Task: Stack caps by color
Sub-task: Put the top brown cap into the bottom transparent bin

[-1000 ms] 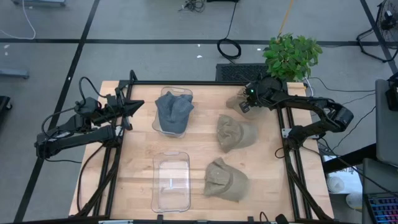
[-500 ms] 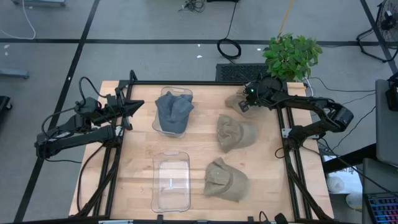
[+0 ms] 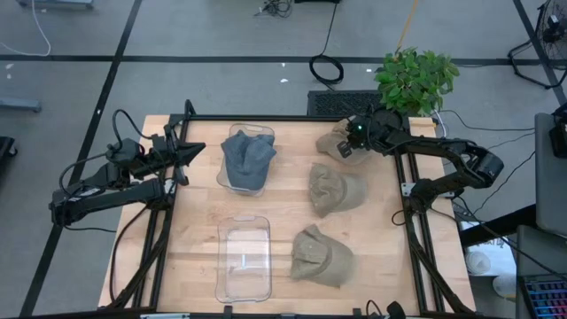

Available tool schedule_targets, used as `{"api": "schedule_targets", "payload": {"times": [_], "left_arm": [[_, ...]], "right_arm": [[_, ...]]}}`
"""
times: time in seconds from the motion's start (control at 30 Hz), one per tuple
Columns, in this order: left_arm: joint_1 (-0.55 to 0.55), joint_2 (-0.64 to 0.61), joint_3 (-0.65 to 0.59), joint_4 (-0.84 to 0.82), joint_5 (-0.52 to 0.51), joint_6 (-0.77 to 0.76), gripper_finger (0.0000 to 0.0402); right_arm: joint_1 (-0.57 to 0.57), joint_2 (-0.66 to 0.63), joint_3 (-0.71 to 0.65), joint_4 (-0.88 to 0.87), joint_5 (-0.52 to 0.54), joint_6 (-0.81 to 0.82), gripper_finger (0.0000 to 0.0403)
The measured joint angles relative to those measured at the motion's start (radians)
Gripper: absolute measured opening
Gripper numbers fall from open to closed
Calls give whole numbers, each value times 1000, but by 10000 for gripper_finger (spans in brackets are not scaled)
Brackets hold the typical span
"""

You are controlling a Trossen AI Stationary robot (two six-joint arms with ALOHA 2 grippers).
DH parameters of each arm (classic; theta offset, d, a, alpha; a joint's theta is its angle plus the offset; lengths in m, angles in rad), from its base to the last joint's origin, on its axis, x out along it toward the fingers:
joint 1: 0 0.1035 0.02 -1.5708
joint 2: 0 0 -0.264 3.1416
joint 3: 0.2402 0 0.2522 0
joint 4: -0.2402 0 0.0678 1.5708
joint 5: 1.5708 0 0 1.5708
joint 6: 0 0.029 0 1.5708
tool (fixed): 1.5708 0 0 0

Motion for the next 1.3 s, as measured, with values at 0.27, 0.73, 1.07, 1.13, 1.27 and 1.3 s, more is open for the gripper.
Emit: {"api": "schedule_targets", "payload": {"times": [0.27,0.73,1.07,1.13,1.27,1.3], "left_arm": [[0,0,0,0,0,0,17],[0,0,0,0,0,0,17],[0,0,0,0,0,0,17],[0,0,0,0,0,0,17],[0,0,0,0,0,0,17],[0,0,0,0,0,0,17]], "right_arm": [[0,0,0,5,1,-11,4],[0,0,-94,268,-105,-20,4],[0,0,-121,350,-105,-60,4],[0,0,-121,369,-122,-63,4],[0,0,-121,421,-210,-69,4],[0,0,-121,435,-231,-61,4]]}}
